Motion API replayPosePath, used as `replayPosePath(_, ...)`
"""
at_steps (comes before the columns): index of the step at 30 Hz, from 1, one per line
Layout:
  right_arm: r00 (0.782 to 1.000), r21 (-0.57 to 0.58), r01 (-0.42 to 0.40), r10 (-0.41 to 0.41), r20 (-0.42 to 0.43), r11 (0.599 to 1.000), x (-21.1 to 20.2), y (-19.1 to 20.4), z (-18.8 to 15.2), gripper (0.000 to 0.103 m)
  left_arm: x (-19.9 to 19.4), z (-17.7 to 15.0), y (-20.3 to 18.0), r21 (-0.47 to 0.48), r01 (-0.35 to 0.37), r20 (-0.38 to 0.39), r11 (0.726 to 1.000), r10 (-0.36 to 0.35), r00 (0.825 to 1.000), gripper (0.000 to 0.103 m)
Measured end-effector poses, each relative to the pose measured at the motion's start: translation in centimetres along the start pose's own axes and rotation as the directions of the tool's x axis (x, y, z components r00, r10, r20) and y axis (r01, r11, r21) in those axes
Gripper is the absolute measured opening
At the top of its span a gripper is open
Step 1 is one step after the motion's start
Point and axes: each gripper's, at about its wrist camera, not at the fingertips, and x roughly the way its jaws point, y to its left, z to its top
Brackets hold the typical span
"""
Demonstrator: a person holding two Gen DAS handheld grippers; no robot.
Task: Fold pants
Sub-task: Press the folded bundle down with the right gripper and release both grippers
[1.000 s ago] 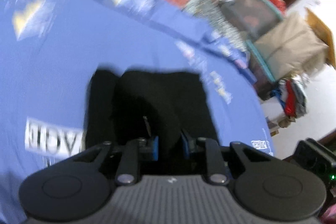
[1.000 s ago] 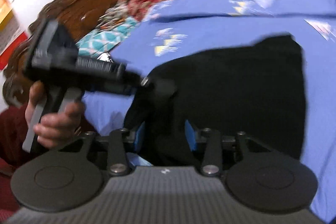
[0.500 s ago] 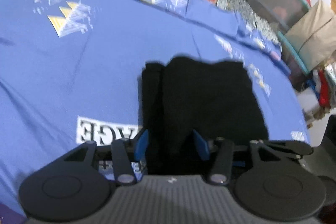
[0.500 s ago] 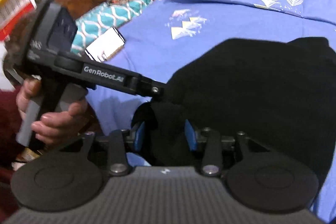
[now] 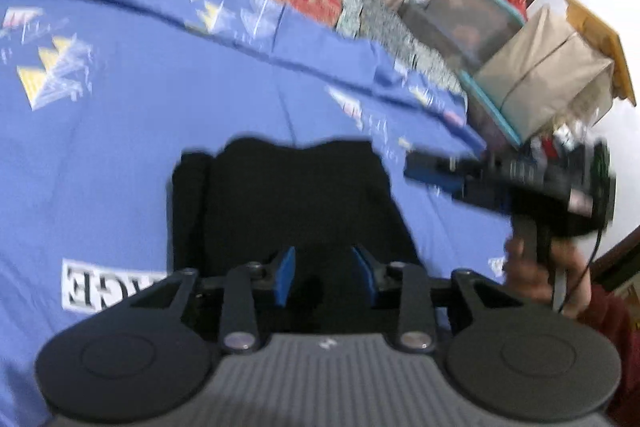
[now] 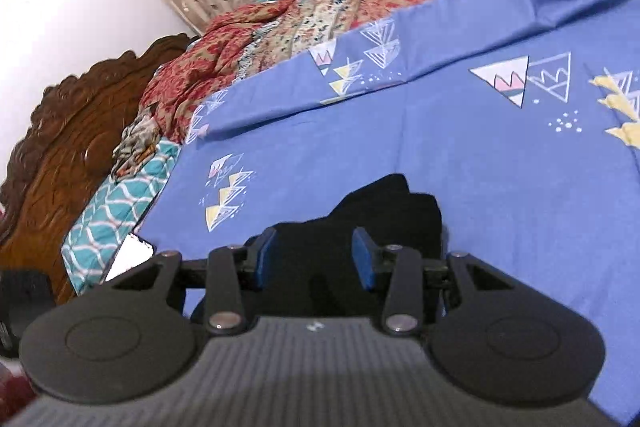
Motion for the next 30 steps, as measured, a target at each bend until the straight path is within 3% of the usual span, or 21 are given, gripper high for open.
replayPosePath(4, 0.999, 0.024, -0.001, 0.002, -0.042, 1.0, 2.9, -0.4, 0.7, 0.044, 0.7, -2.1, 0.6, 0.048, -0.047, -0.056, 0.998, 0.049, 0.997, 0.024)
replayPosePath(5, 0.998, 0.034, 0.024, -0.022, -0.065, 0.999, 3.9, -0.8, 0.7, 0.041, 0.8, -2.6, 0.6, 0.077, -0.066, -0.06, 0.995, 0.07, 0.996, 0.018)
replayPosePath(7, 0.991, 0.088, 0.073, -0.062, -0.121, 0.993, 6.0, -2.3, 0.4, 0.036, 0.8, -3.7, 0.4, 0.139, -0.079, -0.053, 0.987, 0.088, 0.995, 0.017)
replayPosePath(9, 0.987, 0.15, 0.09, -0.067, -0.148, 0.985, 7.4, -3.9, -0.3, 0.01, 0.8, -4.1, -0.1, 0.185, -0.094, -0.037, 0.978, 0.103, 0.994, 0.017)
replayPosePath(12, 0.987, 0.208, 0.086, -0.056, -0.15, 0.974, 8.1, -5.0, -0.6, 0.005, 0.8, -4.2, -0.4, 0.192, -0.105, -0.036, 0.976, 0.114, 0.993, 0.018)
replayPosePath(19, 0.988, 0.173, 0.088, -0.064, -0.138, 0.981, 7.0, -4.2, -0.6, 0.005, 0.4, -3.8, -0.3, 0.155, -0.1, -0.054, 0.983, 0.11, 0.993, 0.018)
replayPosePath(20, 0.99, 0.182, 0.082, -0.06, -0.125, 0.98, 6.7, -4.2, -0.7, 0.01, 0.4, -3.3, -0.4, 0.141, -0.094, -0.057, 0.985, 0.103, 0.993, 0.02)
replayPosePath(22, 0.995, 0.174, 0.068, -0.055, -0.08, 0.982, 5.3, -3.5, -0.9, 0.016, -0.7, -2.3, -0.2, 0.118, -0.075, -0.036, 0.99, 0.079, 0.996, 0.028)
replayPosePath(23, 0.997, 0.158, 0.057, -0.048, -0.061, 0.986, 4.6, -3.0, -1.0, 0.025, -1.2, -1.7, -0.2, 0.117, -0.083, -0.012, 0.99, 0.085, 0.996, 0.036)
replayPosePath(24, 0.999, 0.134, 0.038, -0.033, -0.039, 0.99, 3.6, -2.4, -1.2, 0.035, -1.5, -0.9, -0.1, 0.12, -0.105, 0.014, 0.987, 0.104, 0.994, 0.047)
replayPosePath(25, 0.999, 0.115, 0.029, -0.026, -0.024, 0.993, 2.9, -2.0, -1.4, 0.038, -1.6, 0.1, 0.1, 0.122, -0.147, 0.041, 0.982, 0.143, 0.989, 0.052)
replayPosePath(27, 1.0, 0.069, 0.016, -0.015, -0.006, 0.997, 1.3, -1.0, -2.3, 0.04, -1.1, 1.9, 0.9, 0.101, -0.203, 0.061, 0.974, 0.198, 0.978, 0.063)
replayPosePath(30, 1.0, 0.033, -0.018, 0.018, -0.011, 0.999, -0.4, -0.1, -4.2, 0.04, 1.0, 4.2, 2.7, 0.058, -0.176, 0.033, 0.983, 0.175, 0.984, 0.07)
